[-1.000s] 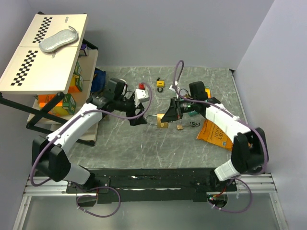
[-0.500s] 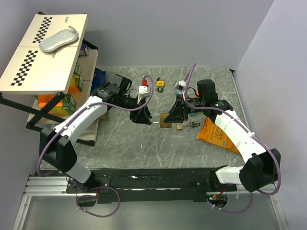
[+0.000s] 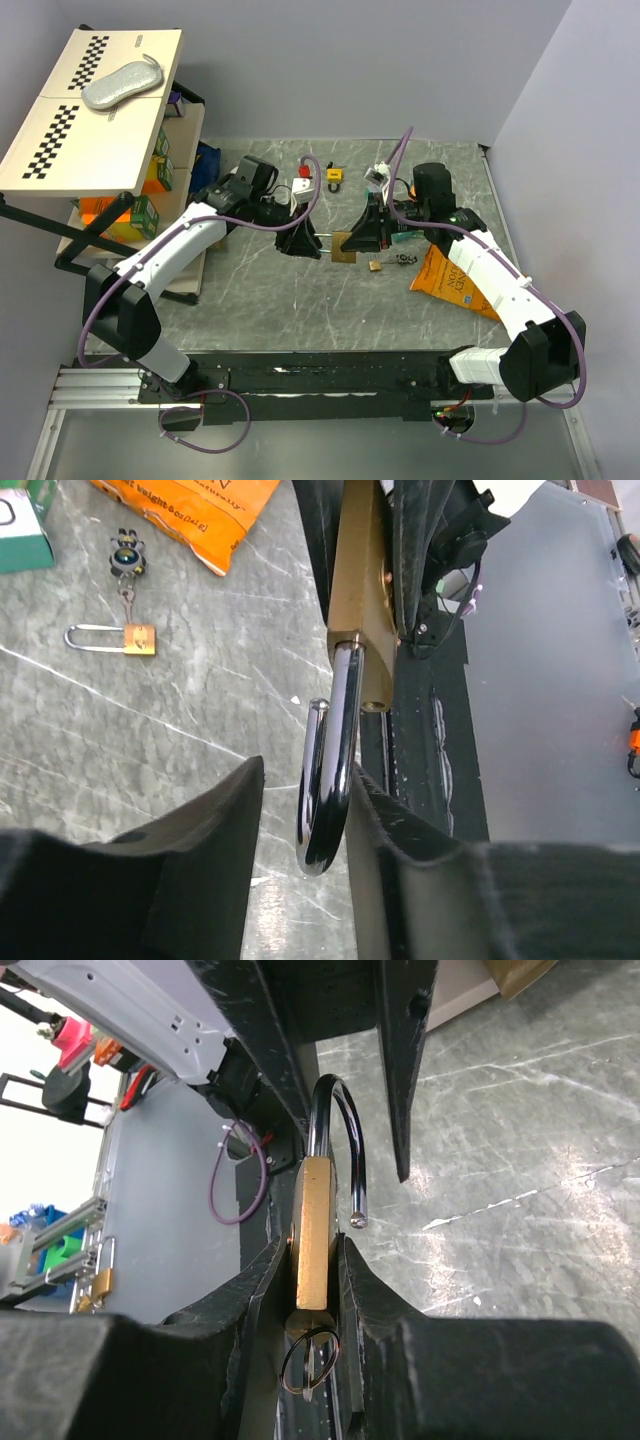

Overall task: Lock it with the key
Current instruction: Lock the lock.

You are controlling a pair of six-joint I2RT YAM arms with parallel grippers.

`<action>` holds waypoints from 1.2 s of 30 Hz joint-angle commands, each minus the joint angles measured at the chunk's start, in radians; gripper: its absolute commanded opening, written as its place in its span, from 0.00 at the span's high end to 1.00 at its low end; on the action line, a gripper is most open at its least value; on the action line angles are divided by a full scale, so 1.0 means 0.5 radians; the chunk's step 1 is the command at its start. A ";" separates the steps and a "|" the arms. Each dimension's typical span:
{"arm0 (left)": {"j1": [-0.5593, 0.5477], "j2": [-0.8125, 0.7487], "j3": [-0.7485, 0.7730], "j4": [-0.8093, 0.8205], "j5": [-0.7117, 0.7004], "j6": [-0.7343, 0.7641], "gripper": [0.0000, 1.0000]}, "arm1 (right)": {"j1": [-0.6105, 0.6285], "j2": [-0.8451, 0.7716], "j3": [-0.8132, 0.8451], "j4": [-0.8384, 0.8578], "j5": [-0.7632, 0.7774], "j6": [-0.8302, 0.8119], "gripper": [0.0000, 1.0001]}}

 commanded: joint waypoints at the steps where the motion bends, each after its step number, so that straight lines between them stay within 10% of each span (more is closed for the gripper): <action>1: -0.010 -0.071 -0.004 0.031 0.053 0.027 0.62 | 0.012 -0.099 0.146 0.184 -0.124 0.057 1.00; 10: -0.013 -0.089 0.057 0.009 0.108 0.006 0.99 | 0.015 -0.080 0.180 0.150 -0.068 -0.016 0.98; 12: -0.010 -0.095 0.072 0.067 0.127 -0.101 0.99 | 0.012 -0.074 0.195 0.077 -0.038 -0.032 0.55; 15: 0.005 -0.120 0.100 0.125 0.157 -0.178 0.99 | -0.001 -0.065 0.254 -0.064 -0.010 -0.249 0.28; 36: -0.050 -0.282 0.260 0.036 0.200 -0.062 0.99 | 0.067 -0.154 0.180 -0.230 0.039 -0.998 0.08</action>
